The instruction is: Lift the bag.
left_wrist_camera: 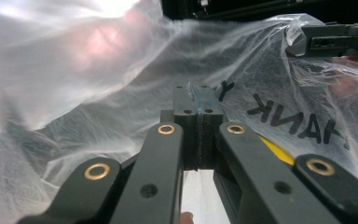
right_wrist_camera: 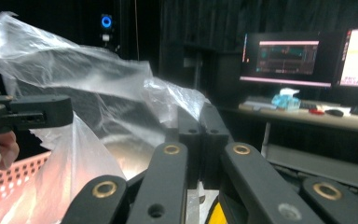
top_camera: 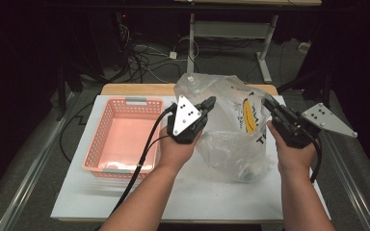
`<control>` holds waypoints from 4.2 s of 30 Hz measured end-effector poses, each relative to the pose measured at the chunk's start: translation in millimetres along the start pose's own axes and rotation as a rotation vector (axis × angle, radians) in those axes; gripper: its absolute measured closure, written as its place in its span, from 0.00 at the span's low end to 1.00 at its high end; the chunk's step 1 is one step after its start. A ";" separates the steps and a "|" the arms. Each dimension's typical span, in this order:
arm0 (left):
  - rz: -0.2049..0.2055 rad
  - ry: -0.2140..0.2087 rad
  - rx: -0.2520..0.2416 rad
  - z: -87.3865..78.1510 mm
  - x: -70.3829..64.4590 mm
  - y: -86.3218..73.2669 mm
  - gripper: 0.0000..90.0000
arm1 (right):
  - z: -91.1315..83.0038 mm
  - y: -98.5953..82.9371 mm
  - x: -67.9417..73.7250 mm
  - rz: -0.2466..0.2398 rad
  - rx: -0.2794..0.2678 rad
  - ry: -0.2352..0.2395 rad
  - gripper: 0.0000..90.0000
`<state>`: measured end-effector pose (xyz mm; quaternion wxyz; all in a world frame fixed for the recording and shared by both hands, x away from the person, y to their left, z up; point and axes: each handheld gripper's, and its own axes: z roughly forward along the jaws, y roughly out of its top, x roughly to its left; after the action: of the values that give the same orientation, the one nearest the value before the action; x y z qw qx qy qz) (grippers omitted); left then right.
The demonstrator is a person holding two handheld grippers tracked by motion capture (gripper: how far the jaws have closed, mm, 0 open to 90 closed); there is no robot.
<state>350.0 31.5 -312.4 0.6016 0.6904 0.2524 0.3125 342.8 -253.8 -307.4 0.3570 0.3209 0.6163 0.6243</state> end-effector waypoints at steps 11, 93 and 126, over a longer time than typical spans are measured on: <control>0.034 0.051 -0.041 10.3 23.9 41.0 0.98 | 9.4 45.0 -16.0 0.022 -0.094 -0.048 1.00; -0.159 -0.167 0.419 -65.7 -43.6 -162.8 0.00 | -34.4 3.5 7.0 -0.014 0.071 0.059 0.32; -0.203 -0.161 0.417 -72.0 -38.5 -176.9 0.00 | -56.4 -156.3 0.0 0.032 0.461 0.006 0.00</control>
<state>275.9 78.4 -486.4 0.4925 0.7935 0.3307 0.1356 303.3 -286.5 -465.5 0.2627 0.4019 0.7384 0.4735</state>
